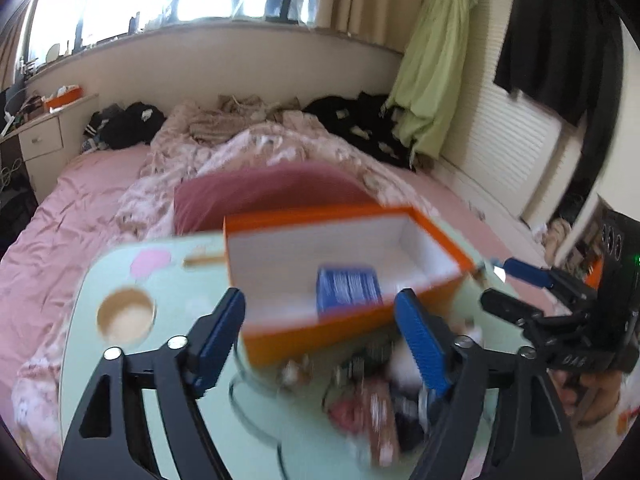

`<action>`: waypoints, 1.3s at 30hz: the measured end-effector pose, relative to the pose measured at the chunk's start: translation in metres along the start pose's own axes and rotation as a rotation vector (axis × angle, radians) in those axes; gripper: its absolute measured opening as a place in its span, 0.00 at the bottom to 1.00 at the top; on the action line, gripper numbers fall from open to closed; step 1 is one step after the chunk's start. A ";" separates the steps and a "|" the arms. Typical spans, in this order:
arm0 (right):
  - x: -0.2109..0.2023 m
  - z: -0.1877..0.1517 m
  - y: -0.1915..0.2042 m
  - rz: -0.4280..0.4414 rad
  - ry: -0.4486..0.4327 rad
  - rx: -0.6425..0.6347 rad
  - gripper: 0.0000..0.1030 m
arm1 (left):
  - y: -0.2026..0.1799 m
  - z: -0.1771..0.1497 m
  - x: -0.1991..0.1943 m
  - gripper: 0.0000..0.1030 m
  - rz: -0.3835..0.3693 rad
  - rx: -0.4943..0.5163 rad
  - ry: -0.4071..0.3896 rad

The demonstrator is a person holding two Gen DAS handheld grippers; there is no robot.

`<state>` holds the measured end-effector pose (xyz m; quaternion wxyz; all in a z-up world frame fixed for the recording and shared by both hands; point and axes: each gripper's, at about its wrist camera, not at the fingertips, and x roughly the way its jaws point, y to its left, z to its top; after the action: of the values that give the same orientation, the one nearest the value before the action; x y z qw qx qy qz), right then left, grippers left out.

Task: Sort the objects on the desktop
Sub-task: 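Drop the blue tin into the orange box while the right tool drops the bag in, then move the left tool toward the brown card box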

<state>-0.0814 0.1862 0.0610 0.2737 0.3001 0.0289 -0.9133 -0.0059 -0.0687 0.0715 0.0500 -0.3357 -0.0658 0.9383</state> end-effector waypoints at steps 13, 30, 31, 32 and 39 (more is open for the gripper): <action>-0.006 -0.093 0.020 -0.057 0.105 -0.098 0.98 | -0.014 -0.103 -0.005 0.76 0.026 0.089 0.153; -0.008 -0.100 0.017 -0.062 0.029 -0.098 1.00 | -0.013 -0.109 0.012 1.00 0.087 0.092 0.131; -0.007 -0.100 0.017 -0.062 0.029 -0.098 1.00 | -0.013 -0.109 0.012 1.00 0.087 0.092 0.131; -0.008 -0.100 0.017 -0.062 0.029 -0.098 1.00 | -0.013 -0.109 0.012 1.00 0.086 0.092 0.131; -0.007 -0.100 0.017 -0.062 0.029 -0.098 1.00 | -0.012 -0.109 0.012 1.00 0.086 0.092 0.131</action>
<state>-0.0144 0.1972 -0.0148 0.2591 0.2983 0.0866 -0.9145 0.0551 -0.0449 -0.0175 0.0291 -0.3962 -0.0045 0.9177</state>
